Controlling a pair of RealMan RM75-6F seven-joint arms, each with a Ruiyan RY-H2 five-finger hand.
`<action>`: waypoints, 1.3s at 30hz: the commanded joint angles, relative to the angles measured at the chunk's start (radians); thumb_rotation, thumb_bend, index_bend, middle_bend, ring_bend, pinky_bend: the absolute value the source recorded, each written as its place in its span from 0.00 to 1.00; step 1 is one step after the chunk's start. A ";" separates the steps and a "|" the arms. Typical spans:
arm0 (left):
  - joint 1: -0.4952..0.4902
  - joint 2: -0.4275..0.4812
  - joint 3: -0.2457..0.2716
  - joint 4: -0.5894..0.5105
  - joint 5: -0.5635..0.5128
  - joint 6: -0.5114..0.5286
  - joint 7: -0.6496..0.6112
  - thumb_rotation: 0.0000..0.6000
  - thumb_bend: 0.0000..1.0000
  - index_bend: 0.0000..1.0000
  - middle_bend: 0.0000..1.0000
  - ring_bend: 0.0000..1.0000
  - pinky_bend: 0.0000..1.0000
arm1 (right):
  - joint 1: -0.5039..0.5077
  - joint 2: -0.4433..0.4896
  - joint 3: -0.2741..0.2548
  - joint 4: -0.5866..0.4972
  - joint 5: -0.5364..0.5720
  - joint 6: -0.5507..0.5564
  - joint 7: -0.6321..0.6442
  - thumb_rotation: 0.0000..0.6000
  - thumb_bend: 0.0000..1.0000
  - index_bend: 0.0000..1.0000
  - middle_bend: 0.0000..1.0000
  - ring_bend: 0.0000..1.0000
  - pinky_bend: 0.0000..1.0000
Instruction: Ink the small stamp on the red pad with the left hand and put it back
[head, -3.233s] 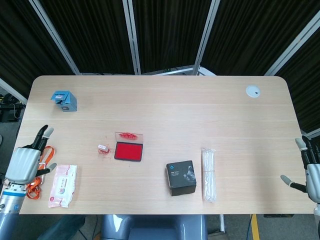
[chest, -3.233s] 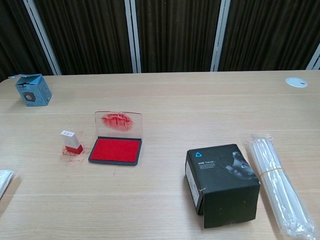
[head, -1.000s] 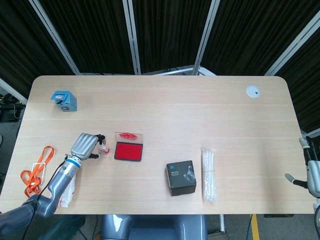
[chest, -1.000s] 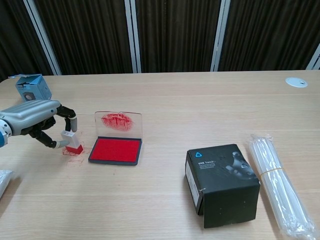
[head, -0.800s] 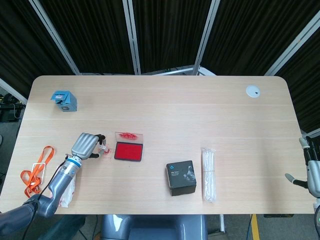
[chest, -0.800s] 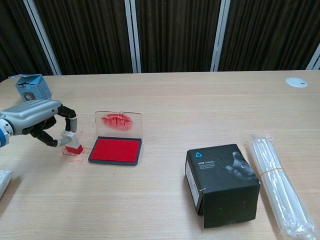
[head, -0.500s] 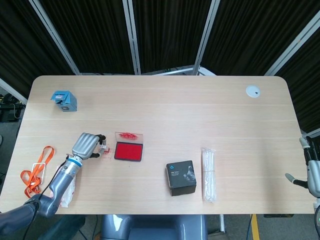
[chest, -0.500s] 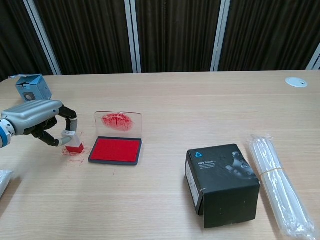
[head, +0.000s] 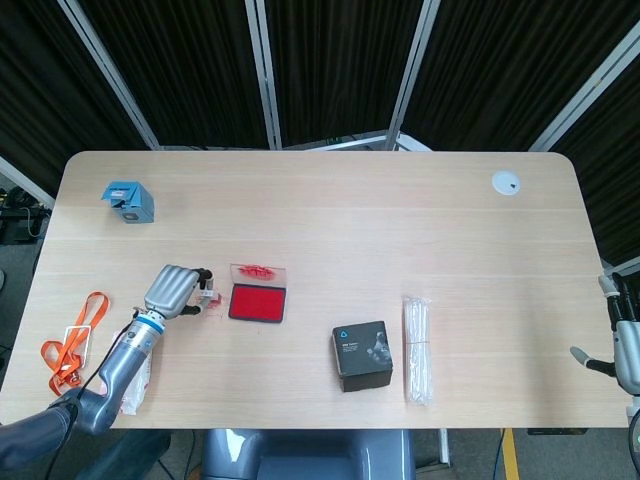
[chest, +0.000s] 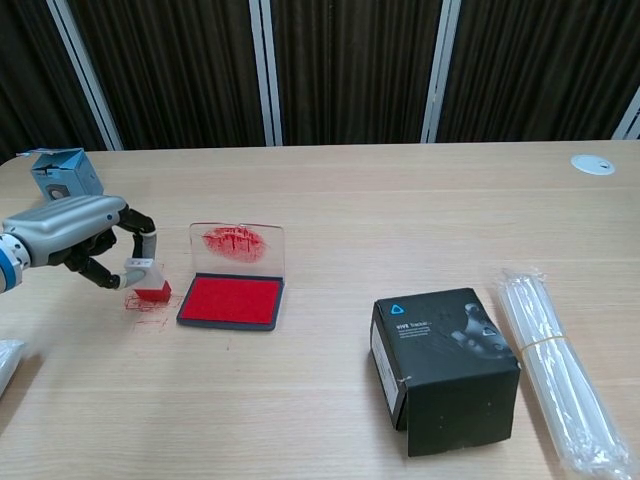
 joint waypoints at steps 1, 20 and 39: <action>-0.004 0.026 -0.012 -0.051 0.002 0.017 -0.001 1.00 0.35 0.52 0.51 0.91 0.93 | 0.000 0.001 0.000 -0.001 0.000 0.000 0.002 1.00 0.00 0.00 0.00 0.00 0.00; -0.098 0.080 -0.095 -0.353 -0.156 -0.090 0.236 1.00 0.39 0.56 0.55 0.92 0.93 | 0.000 0.011 0.007 0.000 0.013 -0.010 0.029 1.00 0.00 0.00 0.00 0.00 0.00; -0.128 0.004 -0.086 -0.259 -0.249 -0.128 0.296 1.00 0.39 0.57 0.55 0.92 0.93 | 0.009 0.001 0.011 0.022 0.036 -0.037 0.024 1.00 0.00 0.00 0.00 0.00 0.00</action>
